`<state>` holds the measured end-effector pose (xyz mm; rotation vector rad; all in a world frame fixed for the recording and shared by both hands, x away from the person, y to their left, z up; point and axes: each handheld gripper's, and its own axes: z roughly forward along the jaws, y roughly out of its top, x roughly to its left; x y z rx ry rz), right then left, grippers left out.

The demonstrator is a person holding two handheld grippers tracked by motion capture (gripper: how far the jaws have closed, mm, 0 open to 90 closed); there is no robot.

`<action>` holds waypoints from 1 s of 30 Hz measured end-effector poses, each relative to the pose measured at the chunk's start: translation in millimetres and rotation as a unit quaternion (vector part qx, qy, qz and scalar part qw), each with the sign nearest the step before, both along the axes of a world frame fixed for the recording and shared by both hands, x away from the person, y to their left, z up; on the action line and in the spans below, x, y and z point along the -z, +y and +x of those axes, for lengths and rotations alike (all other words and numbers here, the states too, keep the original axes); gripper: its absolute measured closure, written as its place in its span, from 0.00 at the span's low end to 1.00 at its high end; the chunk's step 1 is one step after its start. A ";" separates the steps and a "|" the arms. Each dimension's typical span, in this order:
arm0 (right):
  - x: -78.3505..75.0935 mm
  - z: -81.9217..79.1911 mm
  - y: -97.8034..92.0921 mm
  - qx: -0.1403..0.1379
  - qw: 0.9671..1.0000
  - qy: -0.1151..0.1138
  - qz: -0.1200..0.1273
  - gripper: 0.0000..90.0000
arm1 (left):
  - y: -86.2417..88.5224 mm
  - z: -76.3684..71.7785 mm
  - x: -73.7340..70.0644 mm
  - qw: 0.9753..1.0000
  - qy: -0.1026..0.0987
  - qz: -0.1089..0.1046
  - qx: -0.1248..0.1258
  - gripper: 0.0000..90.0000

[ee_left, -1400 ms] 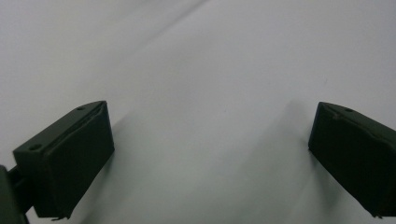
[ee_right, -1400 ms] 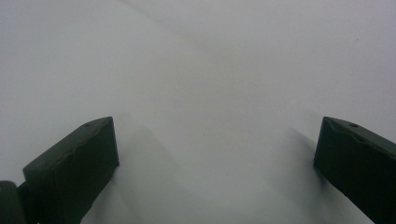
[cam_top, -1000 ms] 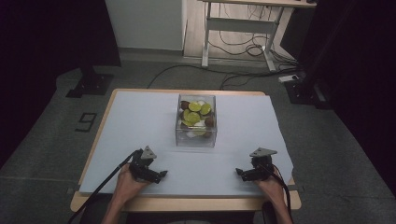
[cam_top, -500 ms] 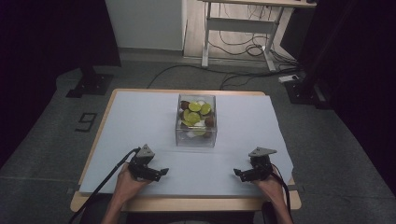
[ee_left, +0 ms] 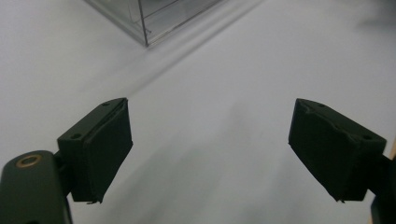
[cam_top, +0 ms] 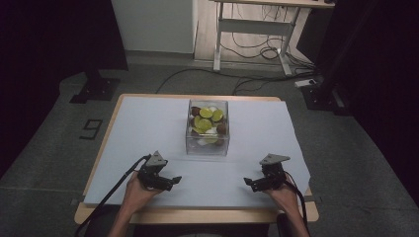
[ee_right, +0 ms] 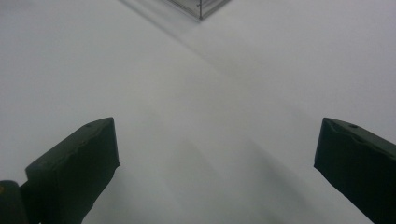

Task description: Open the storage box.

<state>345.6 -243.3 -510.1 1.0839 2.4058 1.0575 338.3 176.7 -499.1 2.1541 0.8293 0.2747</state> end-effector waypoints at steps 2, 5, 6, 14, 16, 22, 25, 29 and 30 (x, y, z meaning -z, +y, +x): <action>-1.8 0.3 1.9 -0.002 1.000 -0.003 0.000 0.00 | -1.3 0.7 -1.9 1.000 -0.001 -0.002 0.001 0.15; -4.1 1.2 4.5 -0.007 1.000 -0.004 -0.002 0.00 | -4.2 1.8 -4.5 1.000 -0.003 -0.004 0.006 0.15; -5.0 1.5 5.4 -0.008 1.000 -0.004 -0.003 0.00 | -5.1 2.0 -5.1 1.000 -0.003 -0.004 0.007 0.16; -11.8 4.7 16.1 -0.019 1.000 -0.006 0.003 0.01 | -15.0 6.4 -12.3 1.000 -0.007 -0.010 0.018 0.16; -13.6 5.5 18.7 -0.022 1.000 -0.005 0.006 0.02 | -17.7 7.5 -14.4 1.000 -0.008 -0.013 0.022 0.16; -18.3 8.3 27.0 -0.032 0.999 -0.003 0.013 0.02 | -24.6 11.9 -17.6 0.999 -0.009 -0.015 0.029 0.17; -20.3 9.6 29.8 -0.036 0.999 -0.003 0.012 0.02 | -27.2 14.9 -18.9 0.999 -0.009 -0.022 0.031 0.18; -23.3 11.8 33.5 -0.040 0.999 -0.006 0.014 0.02 | -31.8 18.8 -21.6 0.999 -0.009 -0.026 0.035 0.18; -23.3 11.8 33.5 -0.040 0.999 -0.006 0.014 0.02 | -31.8 18.8 -21.6 0.999 -0.009 -0.026 0.035 0.18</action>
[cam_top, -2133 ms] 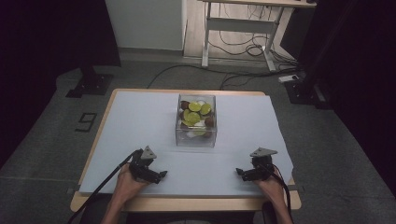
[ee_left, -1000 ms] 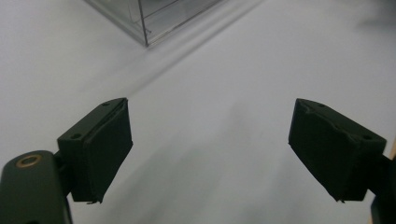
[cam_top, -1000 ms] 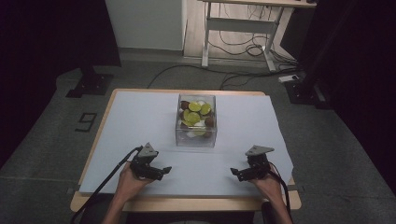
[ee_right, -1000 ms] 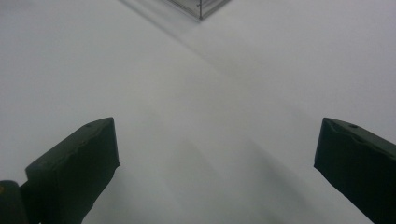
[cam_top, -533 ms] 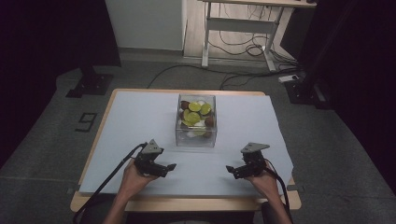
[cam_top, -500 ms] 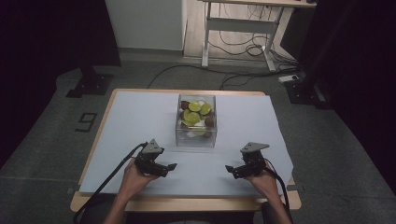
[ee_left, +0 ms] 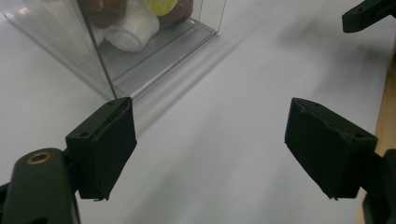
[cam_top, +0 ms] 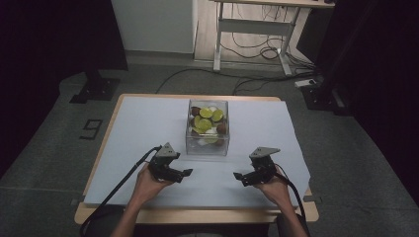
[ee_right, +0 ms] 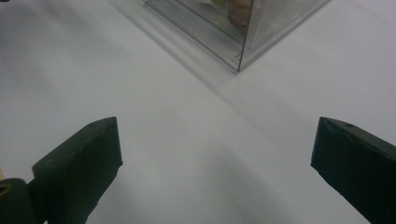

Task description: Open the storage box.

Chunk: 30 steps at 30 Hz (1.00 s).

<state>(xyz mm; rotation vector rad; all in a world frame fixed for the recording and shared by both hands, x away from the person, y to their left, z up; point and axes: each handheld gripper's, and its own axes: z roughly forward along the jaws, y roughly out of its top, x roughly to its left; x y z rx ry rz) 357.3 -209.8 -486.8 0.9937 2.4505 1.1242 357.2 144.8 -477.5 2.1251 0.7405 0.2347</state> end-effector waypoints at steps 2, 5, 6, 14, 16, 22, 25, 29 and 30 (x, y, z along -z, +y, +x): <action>-2.1 1.4 3.3 -0.003 1.000 -0.003 -0.002 0.02 | -5.3 2.1 -2.3 1.000 -0.002 -0.001 0.005 0.18; -3.6 2.2 5.8 -0.006 1.000 -0.003 -0.001 0.02 | -8.0 3.6 -3.5 1.000 -0.002 -0.003 0.009 0.18; -4.0 2.6 6.8 -0.007 1.000 -0.005 -0.001 0.02 | -10.2 4.6 -4.3 1.000 -0.004 -0.002 0.010 0.18; -10.4 7.1 17.5 -0.019 1.000 -0.014 0.003 0.04 | -19.2 10.9 -8.2 1.000 -0.012 -0.002 0.018 0.21; -13.0 9.1 20.8 -0.022 1.000 -0.015 0.008 0.08 | -22.1 13.0 -8.8 1.000 -0.013 -0.003 0.019 0.23; -16.9 12.5 27.8 -0.030 0.999 -0.017 0.009 0.15 | -26.5 17.4 -11.8 1.000 -0.021 -0.005 0.017 0.28; -18.2 14.7 31.3 -0.031 0.999 -0.018 0.010 0.15 | -26.2 21.0 -13.1 1.000 -0.021 -0.014 0.010 0.31; -20.3 17.9 37.3 -0.031 0.999 -0.017 0.008 0.19 | -28.5 25.1 -14.7 1.000 -0.020 -0.016 0.010 0.34; -21.0 18.4 38.9 -0.032 0.999 -0.016 0.009 0.20 | -29.3 25.8 -15.1 1.000 -0.020 -0.015 0.010 0.35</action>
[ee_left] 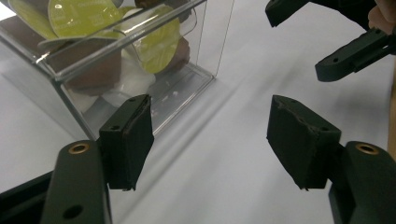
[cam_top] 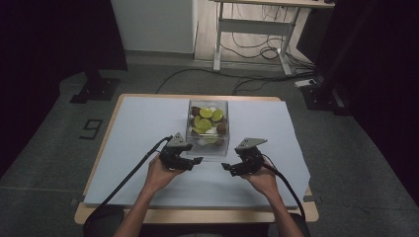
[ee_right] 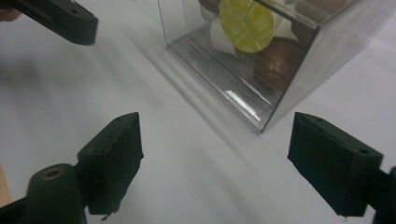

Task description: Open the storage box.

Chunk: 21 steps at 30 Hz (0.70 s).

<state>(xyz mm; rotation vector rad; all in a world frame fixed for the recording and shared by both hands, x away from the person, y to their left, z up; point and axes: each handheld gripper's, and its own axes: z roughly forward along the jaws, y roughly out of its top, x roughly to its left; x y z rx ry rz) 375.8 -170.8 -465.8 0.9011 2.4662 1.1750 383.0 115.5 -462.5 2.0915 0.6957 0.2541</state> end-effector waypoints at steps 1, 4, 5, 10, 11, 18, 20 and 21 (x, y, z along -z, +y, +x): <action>-0.4 0.7 1.3 -0.001 1.000 0.000 0.004 0.22 | -0.9 0.9 -0.1 1.000 0.000 0.000 0.000 0.36; -1.3 3.2 3.7 -0.001 1.000 0.000 0.006 0.25 | -2.6 2.5 0.0 1.000 0.000 0.000 0.000 0.38; -1.5 4.1 4.8 -0.003 1.000 -0.002 0.006 0.26 | -3.8 3.9 0.2 1.000 -0.001 0.001 -0.001 0.39; -4.1 6.4 10.7 -0.007 1.000 -0.006 0.009 0.33 | -3.6 8.2 1.1 1.000 -0.001 -0.003 -0.013 0.44; -4.4 7.1 12.1 -0.007 1.000 -0.006 0.011 0.34 | -3.6 9.0 1.3 1.000 -0.001 -0.003 -0.014 0.45; -2.6 13.3 18.7 -0.007 1.000 -0.006 0.012 0.45 | -5.8 12.9 2.8 1.000 -0.003 0.003 -0.018 0.52; -3.2 14.1 20.6 -0.007 1.000 -0.010 0.012 0.48 | -6.9 14.0 3.2 1.000 -0.005 0.004 -0.020 0.54; -3.5 14.9 21.5 -0.006 1.000 -0.011 0.014 0.50 | -7.4 14.7 3.3 1.000 -0.005 0.003 -0.021 0.55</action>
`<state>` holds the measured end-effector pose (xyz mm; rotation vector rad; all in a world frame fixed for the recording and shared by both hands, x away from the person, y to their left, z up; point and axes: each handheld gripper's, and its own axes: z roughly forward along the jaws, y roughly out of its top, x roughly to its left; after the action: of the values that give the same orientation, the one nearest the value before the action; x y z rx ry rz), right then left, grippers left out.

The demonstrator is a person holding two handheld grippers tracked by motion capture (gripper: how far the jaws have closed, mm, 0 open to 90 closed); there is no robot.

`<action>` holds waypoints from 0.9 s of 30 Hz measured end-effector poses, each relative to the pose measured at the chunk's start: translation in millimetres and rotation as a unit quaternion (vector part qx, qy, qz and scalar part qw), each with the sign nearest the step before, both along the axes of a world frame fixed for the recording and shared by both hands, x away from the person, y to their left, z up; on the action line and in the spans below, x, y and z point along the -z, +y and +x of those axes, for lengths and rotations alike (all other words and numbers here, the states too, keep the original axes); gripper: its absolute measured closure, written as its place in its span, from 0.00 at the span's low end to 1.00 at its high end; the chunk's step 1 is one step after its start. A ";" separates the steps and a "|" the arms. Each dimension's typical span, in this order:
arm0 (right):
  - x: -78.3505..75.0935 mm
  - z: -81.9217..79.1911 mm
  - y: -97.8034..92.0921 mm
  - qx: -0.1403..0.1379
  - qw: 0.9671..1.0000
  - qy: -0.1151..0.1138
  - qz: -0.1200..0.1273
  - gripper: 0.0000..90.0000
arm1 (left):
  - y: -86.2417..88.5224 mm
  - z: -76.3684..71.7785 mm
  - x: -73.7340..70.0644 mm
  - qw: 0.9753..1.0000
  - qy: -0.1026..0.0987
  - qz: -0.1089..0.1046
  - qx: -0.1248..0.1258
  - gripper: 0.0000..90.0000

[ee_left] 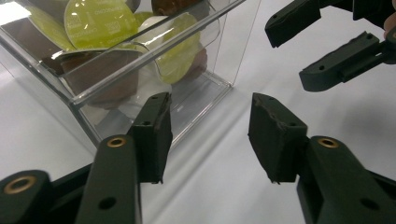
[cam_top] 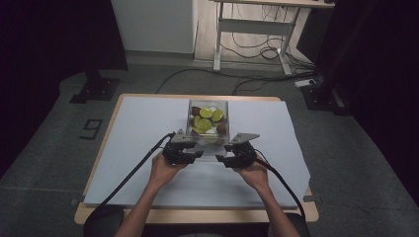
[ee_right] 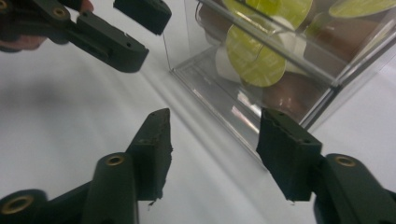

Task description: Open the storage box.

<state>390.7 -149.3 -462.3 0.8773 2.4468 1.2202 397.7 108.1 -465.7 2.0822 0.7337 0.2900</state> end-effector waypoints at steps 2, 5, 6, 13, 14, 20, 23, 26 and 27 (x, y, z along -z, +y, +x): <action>-0.9 2.1 1.4 0.002 1.000 -0.002 0.001 0.53 | -0.6 1.4 -0.2 1.000 -0.002 0.000 -0.002 0.57; -2.1 4.4 3.3 0.005 1.000 -0.005 0.009 0.57 | -1.3 2.9 -0.5 1.000 -0.001 -0.002 -0.003 0.60; -2.1 4.4 3.3 0.005 1.000 -0.005 0.009 0.57 | -1.8 3.5 -0.7 1.000 -0.001 -0.002 -0.004 0.60; -1.9 9.2 11.5 0.016 1.000 -0.023 0.004 0.70 | -4.4 8.0 -0.7 1.000 -0.001 -0.004 -0.010 0.69; -1.9 9.7 12.3 0.019 1.000 -0.024 0.003 0.71 | -4.4 8.5 -0.4 1.000 -0.001 -0.004 -0.013 0.69; 0.4 13.2 17.4 0.027 0.999 -0.031 0.001 0.78 | -5.1 10.8 1.5 1.000 -0.005 -0.004 -0.026 0.73; 2.2 15.0 17.6 0.038 0.999 -0.032 0.001 0.80 | -5.2 12.2 2.4 0.999 -0.007 -0.006 -0.031 0.74; 3.2 16.6 18.7 0.042 0.999 -0.033 0.003 0.82 | -5.0 13.8 3.3 0.999 -0.007 -0.008 -0.035 0.76; 3.3 17.0 19.1 0.042 0.999 -0.033 0.002 0.82 | -5.1 14.4 3.7 0.999 -0.007 -0.010 -0.036 0.76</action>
<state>407.7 -130.2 -465.6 0.9167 2.3307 1.2064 412.1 103.1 -469.4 2.0356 0.8014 0.3345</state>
